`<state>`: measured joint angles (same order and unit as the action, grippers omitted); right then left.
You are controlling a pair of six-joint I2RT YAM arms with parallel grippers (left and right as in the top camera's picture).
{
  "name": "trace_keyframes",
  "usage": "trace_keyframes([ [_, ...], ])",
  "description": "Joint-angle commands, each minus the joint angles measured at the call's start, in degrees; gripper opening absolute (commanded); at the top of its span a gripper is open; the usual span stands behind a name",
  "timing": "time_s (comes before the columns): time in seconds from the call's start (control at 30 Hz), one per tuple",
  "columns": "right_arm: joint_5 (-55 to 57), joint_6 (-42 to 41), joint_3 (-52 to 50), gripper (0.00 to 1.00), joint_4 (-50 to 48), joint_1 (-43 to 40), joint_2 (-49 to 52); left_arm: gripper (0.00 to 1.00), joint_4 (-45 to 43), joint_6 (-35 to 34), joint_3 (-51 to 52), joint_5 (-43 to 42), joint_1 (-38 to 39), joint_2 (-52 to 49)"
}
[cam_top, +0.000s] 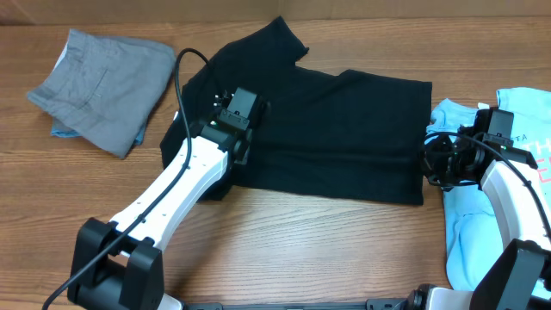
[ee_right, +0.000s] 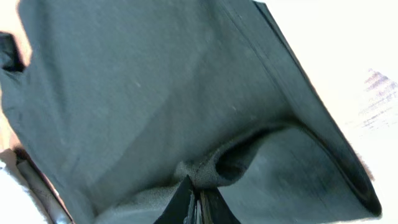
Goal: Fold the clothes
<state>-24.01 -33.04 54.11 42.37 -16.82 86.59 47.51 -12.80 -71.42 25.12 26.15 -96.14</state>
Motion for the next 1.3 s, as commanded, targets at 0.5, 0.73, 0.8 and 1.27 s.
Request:
trace_keyframes([
  [0.5, -3.9, 5.7, 1.5, 0.61, -0.5, -0.5, 0.0, 0.72, 6.6, 1.2, -4.4, 0.5, -2.4, -2.4],
  [0.73, -4.3, 10.6, 1.5, 0.63, 5.6, -0.5, -0.2, 0.7, 15.7, 4.3, -5.1, -15.1, -3.7, -2.8],
  [0.8, -4.0, 10.6, 1.5, 0.64, 6.0, -0.5, -0.2, 0.68, 15.1, 4.3, -2.9, -19.3, -3.4, -3.0],
  [1.27, -2.7, 10.6, 1.5, 0.65, 6.1, -0.5, -0.2, 0.51, 18.6, 4.1, 3.8, -22.8, -1.8, -3.0],
])
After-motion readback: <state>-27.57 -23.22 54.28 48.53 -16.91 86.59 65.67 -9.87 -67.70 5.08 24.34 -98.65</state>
